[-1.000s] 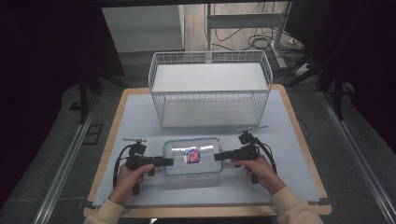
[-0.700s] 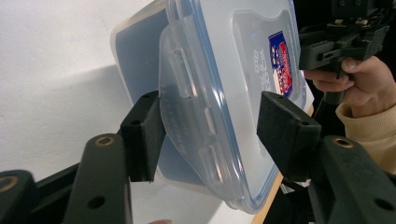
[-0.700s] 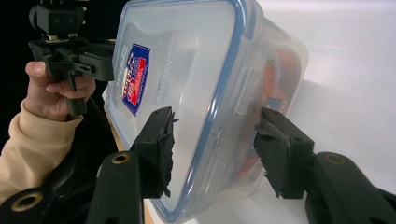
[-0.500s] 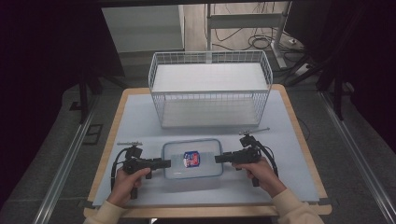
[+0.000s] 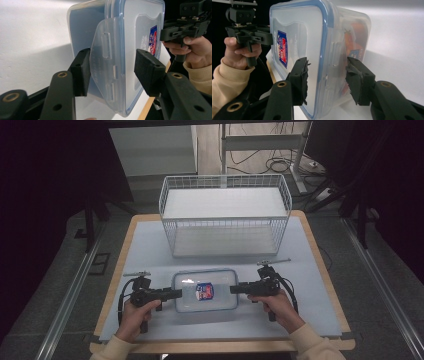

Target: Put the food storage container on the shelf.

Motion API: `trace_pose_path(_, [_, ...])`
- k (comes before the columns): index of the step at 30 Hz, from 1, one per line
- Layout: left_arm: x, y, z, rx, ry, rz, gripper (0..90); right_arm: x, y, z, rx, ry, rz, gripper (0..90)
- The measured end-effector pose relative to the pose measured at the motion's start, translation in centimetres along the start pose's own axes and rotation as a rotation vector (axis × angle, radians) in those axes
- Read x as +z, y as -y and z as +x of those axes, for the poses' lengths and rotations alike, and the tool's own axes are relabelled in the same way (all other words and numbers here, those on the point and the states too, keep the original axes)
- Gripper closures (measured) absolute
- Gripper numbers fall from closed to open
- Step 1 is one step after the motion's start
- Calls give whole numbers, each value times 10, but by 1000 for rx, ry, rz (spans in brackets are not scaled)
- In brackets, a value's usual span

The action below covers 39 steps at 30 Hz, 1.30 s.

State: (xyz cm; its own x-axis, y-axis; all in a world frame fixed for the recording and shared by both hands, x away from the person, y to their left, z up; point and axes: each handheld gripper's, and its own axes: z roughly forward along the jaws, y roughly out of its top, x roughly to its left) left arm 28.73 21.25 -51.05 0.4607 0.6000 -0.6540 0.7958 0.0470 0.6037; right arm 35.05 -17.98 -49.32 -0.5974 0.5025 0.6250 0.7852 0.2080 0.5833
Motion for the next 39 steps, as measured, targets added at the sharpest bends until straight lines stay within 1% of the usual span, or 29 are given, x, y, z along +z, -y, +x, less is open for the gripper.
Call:
trace_pose_path(3, [0, 1, -1, -3, -2, -7, 485, 0, 0, 0, 5, -1, -4, 534])
trace_pose_path(8, [-1, 1, -5, 13, -13, -17, 487, -1, 1, 0, 9, -3, -7, 536])
trace_pose_path(15, [-1, 0, -8, 19, -15, -24, 490, -3, 3, 0, 10, -5, -20, 537])
trace_pose_path(17, [-1, -1, -10, 25, -11, -25, 492, -5, 3, 0, 17, -9, -27, 538])
trace_pose_path(19, [-2, -3, -13, 27, -7, -37, 496, -8, 1, 1, 21, -13, -35, 538])
trace_pose_path(24, [-1, -6, -17, 39, -7, -39, 496, -13, -1, 2, 9, -12, -55, 538])
trace_pose_path(29, [-1, -13, -22, 56, -5, -43, 496, -19, -5, 5, -10, -6, -68, 538])
trace_pose_path(35, [-1, -28, -35, 100, -3, -54, 496, -33, -13, 10, -36, -1, -98, 538])
trace_pose_path(39, [1, -36, -42, 117, -2, -58, 496, -42, -15, 12, -46, 2, -121, 538])
